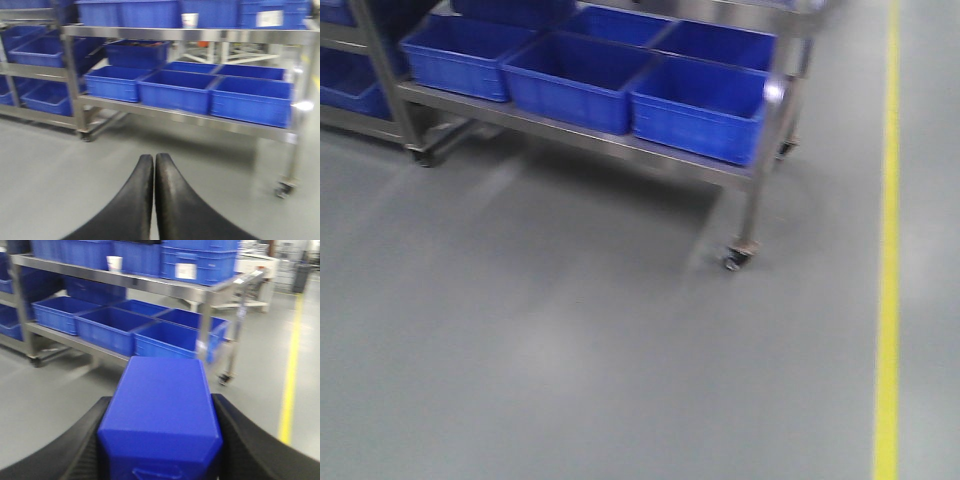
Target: Pour parts from conveyor to right shelf
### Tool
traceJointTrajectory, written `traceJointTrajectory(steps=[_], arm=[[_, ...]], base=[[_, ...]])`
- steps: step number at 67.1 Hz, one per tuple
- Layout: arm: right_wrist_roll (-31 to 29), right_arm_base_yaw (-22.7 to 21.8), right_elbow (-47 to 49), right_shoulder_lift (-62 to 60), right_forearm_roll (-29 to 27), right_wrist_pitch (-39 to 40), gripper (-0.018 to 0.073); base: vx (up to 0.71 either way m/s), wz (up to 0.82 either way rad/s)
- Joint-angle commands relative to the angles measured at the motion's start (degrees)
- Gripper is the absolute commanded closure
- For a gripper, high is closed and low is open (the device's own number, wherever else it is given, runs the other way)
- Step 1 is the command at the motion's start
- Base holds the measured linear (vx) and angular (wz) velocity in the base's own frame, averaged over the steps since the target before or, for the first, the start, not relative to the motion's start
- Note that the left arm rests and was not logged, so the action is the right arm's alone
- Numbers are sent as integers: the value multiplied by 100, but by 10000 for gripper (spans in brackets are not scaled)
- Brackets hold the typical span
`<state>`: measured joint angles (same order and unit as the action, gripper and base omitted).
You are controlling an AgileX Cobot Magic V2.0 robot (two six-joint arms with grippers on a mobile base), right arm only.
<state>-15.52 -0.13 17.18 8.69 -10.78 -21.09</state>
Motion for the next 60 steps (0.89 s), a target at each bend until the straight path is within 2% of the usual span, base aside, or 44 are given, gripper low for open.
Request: traceJointTrajectory(steps=[1,60], arm=[[-42,7,162,71,-28,478,565],[-42,7,162,71,-28,483,565]], base=[[59,62],[60,62]])
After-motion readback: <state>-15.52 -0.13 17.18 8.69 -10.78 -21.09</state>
